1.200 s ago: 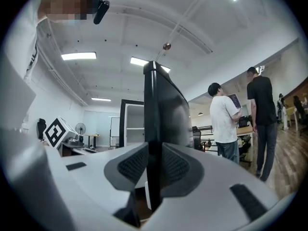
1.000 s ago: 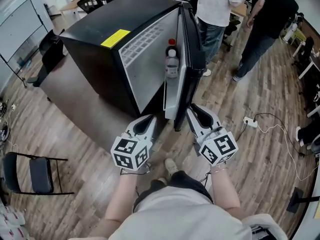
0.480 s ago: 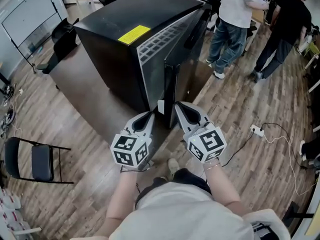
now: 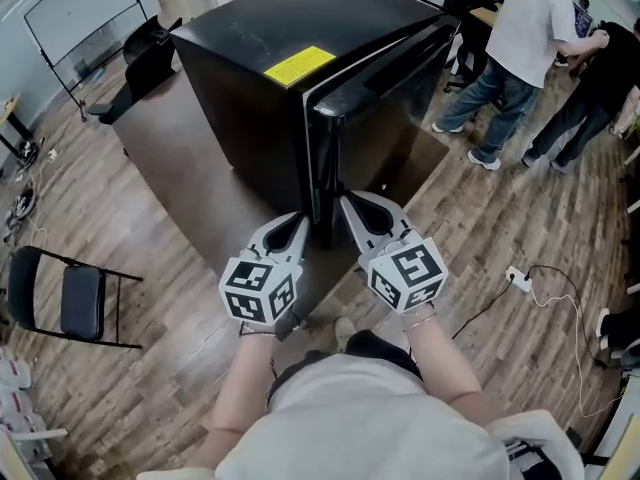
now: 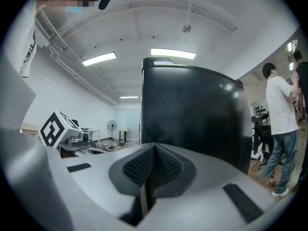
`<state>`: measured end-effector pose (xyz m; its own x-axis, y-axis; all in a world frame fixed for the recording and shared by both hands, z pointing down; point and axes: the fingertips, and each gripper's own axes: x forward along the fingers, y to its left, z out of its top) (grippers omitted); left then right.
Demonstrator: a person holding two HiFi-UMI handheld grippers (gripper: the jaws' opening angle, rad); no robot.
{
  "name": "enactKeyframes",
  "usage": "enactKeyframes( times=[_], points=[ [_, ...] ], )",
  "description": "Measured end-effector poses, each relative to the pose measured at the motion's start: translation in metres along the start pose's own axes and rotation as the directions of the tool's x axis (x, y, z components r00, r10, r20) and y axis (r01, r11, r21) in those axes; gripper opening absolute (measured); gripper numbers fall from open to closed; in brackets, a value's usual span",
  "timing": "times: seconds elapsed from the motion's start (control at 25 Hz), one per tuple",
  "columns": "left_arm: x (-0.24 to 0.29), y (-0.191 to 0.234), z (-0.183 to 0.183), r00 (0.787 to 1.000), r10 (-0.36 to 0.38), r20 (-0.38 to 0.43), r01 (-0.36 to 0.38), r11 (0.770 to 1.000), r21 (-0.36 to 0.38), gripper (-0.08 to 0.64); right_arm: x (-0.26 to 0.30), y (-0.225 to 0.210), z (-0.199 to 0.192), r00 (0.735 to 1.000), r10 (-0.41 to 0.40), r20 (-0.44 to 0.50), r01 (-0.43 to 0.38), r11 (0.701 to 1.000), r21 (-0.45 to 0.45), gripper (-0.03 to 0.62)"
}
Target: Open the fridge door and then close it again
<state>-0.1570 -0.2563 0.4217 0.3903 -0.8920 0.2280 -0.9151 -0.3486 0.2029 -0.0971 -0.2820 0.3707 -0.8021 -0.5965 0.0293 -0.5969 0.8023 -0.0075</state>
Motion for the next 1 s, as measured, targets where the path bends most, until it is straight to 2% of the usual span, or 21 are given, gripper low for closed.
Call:
enactKeyframes(
  times=[0.2,0.6,0.8,0.92,1.0],
  points=[
    [0.001,0.012,0.007,0.999,0.027,0.021,-0.027,1.0,-0.012,0.02,0.018,0.001,0.001,0.999,0.047,-0.009,-0.047,0.999,-0.006,-0.002],
    [-0.012,0.026,0.005,0.997,0.071,0.024,-0.07,0.997,-0.023,0.02,0.028,0.002,-0.002,0.997,0.075,-0.024,-0.076,0.997,-0.015,-0.002],
    [-0.016,0.016,0.003,0.998,0.054,0.015,-0.054,0.999,0.007,0.02,0.02,0.009,-0.004,0.987,0.137,-0.089,-0.143,0.987,-0.069,-0.002],
    [-0.02,0.013,0.001,0.999,0.048,0.015,-0.048,0.999,-0.007,0.02,0.014,0.007,-0.002,0.987,0.128,-0.095,-0.137,0.987,-0.087,-0.002],
    [-0.019,0.004,-0.003,1.0,0.03,0.002,-0.03,0.999,0.016,0.02,0.006,0.001,-0.004,0.988,0.11,-0.11,-0.121,0.987,-0.103,-0.002]
  ],
)
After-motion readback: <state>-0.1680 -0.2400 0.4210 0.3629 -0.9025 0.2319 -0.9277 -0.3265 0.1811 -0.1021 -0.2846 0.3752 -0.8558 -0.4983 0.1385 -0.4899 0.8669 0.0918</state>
